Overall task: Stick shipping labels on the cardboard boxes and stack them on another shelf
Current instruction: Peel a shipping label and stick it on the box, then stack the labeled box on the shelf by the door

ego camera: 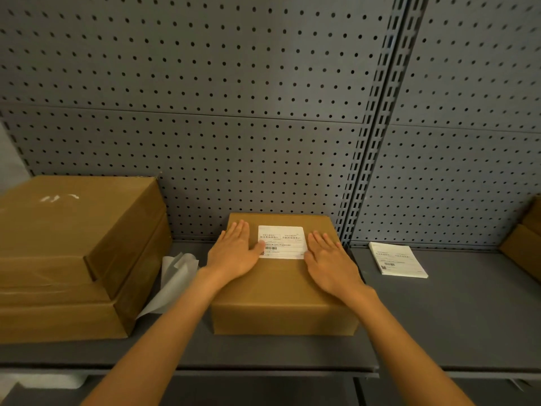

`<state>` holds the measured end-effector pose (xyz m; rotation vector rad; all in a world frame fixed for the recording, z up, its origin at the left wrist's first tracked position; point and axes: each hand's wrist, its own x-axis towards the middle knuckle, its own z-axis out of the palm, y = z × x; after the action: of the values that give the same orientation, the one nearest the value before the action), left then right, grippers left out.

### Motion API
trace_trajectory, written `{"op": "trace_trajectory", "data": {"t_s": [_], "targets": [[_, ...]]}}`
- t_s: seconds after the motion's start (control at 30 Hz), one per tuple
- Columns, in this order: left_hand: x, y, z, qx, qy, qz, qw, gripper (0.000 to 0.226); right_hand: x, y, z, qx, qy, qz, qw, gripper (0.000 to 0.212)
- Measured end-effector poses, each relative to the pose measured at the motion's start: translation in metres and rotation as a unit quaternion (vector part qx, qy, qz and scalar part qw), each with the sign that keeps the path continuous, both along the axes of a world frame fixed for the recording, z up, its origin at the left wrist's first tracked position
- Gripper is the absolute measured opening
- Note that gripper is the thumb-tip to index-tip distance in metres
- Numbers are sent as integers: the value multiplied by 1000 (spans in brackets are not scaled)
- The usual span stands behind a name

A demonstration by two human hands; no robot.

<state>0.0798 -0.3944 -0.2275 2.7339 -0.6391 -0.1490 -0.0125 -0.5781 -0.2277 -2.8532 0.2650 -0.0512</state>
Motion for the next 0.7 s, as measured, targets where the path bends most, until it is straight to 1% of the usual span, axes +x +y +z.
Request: {"op": "trace_trajectory", "data": {"t_s": [0.07, 0.1, 0.13, 0.17, 0.2, 0.23, 0.27, 0.3, 0.33, 0.37, 0.4, 0.43, 0.47, 0.5, 0.57, 0.63, 0.7], "targets": [[0, 10, 2, -74, 38, 29, 996, 71, -7, -10, 5, 83, -39, -11, 996, 54], [-1, 16, 2, -125, 63, 55, 989, 71, -12, -16, 7, 135, -63, -35, 988, 55], [-4, 22, 3, -186, 101, 86, 973, 72, -18, -22, 8, 192, -83, -67, 976, 55], [-8, 27, 3, -257, 155, 118, 946, 73, -23, -28, 8, 256, -90, -105, 957, 57], [-13, 32, 1, -325, 216, 144, 909, 72, -28, -32, 7, 325, -85, -141, 931, 59], [-19, 36, 0, -373, 272, 159, 873, 68, -32, -34, 5, 394, -69, -173, 900, 61], [-23, 40, -4, -396, 316, 165, 847, 62, -37, -36, 2, 458, -46, -198, 865, 64], [-26, 42, -8, -409, 341, 166, 830, 60, -41, -37, -2, 515, -20, -216, 829, 64], [-26, 44, -14, -417, 352, 173, 820, 64, -46, -37, -3, 564, 1, -221, 796, 60], [-26, 45, -18, -422, 360, 185, 811, 71, -49, -35, -3, 599, 15, -220, 770, 51], [-25, 46, -23, -429, 370, 197, 800, 78, -52, -33, -3, 621, 22, -219, 752, 43], [-26, 46, -25, -438, 384, 206, 786, 77, -54, -31, -4, 634, 22, -217, 742, 38], [-28, 46, -25, -449, 398, 208, 773, 69, -55, -30, -5, 641, 18, -214, 737, 36], [-31, 45, -23, -457, 408, 206, 763, 60, -55, -29, -6, 644, 14, -209, 736, 35], [-36, 43, -19, -467, 417, 201, 753, 49, -56, -26, -6, 648, 3, -202, 735, 35], [-39, 43, -18, -485, 413, 192, 747, 45, -59, -22, -6, 646, -6, -201, 737, 37], [-40, 45, -17, -496, 408, 188, 743, 48, -63, -18, -4, 642, -17, -197, 741, 40]]}}
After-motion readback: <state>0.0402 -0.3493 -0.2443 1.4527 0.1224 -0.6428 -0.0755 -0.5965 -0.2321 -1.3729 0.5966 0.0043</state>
